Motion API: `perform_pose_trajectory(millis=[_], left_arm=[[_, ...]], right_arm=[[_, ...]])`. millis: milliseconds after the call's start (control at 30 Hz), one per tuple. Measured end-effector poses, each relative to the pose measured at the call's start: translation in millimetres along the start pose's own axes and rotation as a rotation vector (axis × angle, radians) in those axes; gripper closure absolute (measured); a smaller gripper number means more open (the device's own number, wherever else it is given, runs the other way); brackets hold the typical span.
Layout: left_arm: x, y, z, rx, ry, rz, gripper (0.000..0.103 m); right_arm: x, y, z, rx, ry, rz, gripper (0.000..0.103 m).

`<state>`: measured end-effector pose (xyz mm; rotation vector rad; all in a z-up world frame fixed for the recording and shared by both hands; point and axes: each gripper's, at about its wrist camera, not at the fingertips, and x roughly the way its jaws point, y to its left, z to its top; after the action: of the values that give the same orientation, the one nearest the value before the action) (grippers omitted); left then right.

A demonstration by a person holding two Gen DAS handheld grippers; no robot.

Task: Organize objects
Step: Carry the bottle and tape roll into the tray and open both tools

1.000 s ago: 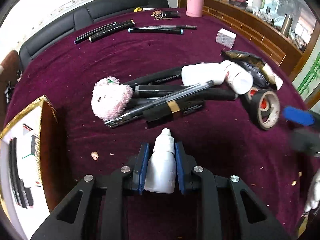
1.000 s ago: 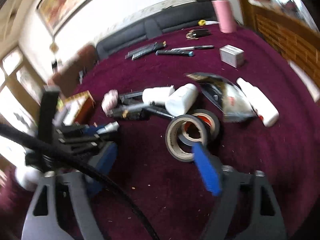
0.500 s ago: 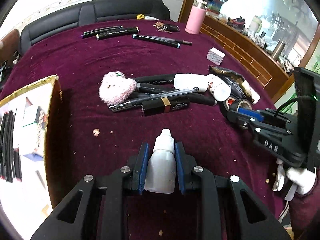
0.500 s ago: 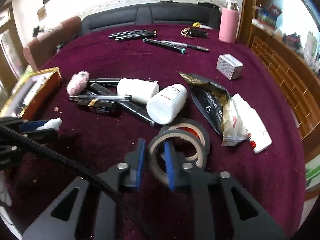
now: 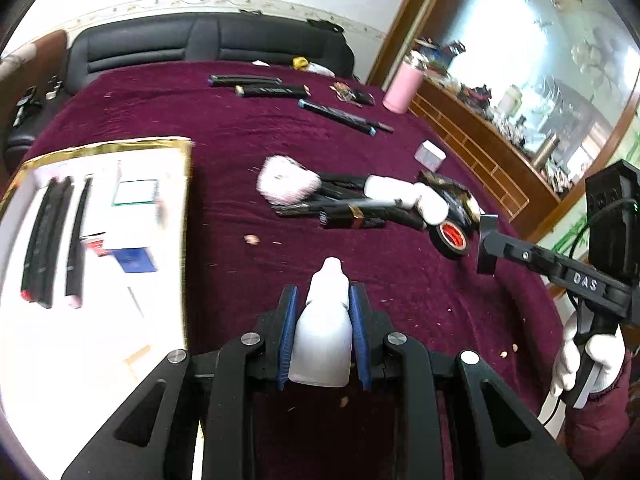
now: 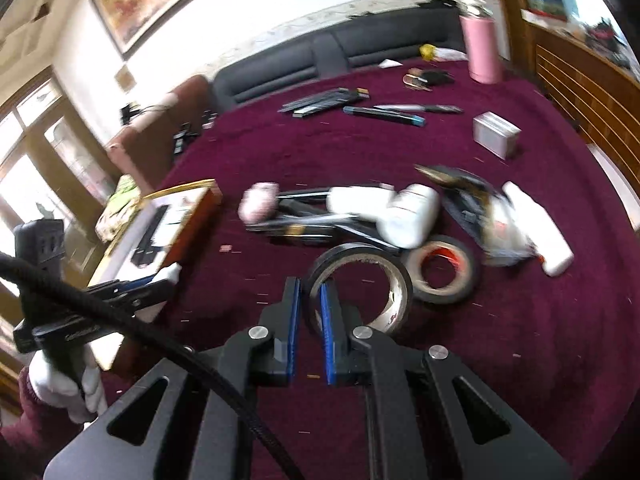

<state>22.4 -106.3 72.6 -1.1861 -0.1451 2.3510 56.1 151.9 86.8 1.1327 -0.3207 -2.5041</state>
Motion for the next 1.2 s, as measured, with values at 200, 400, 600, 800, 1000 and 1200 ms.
perform_pose_trajectory(millis=[200, 400, 600, 800, 1000, 1200], left_arm=[[-46, 43, -4, -0.057, -0.073, 0.063, 0.081], [-81, 110, -8, -0.130, -0.102, 0.192, 0.081], [-84, 179, -11, -0.209, -0.085, 0.294, 0.081], [-65, 220, 1, -0.238, -0.042, 0.341, 0.081], [-48, 235, 20, -0.234, 0.004, 0.330, 0.081], [-21, 248, 40, -0.265, 0.050, 0.304, 0.081]], right_arm=[[17, 65, 9, -0.092, 0.026, 0.128, 0.095], [52, 135, 15, -0.185, 0.090, 0.234, 0.094], [101, 194, 4, -0.258, 0.186, 0.285, 0.094], [145, 226, -10, -0.292, 0.280, 0.295, 0.094], [168, 246, -21, -0.317, 0.335, 0.293, 0.094], [175, 253, -24, -0.327, 0.358, 0.283, 0.094]])
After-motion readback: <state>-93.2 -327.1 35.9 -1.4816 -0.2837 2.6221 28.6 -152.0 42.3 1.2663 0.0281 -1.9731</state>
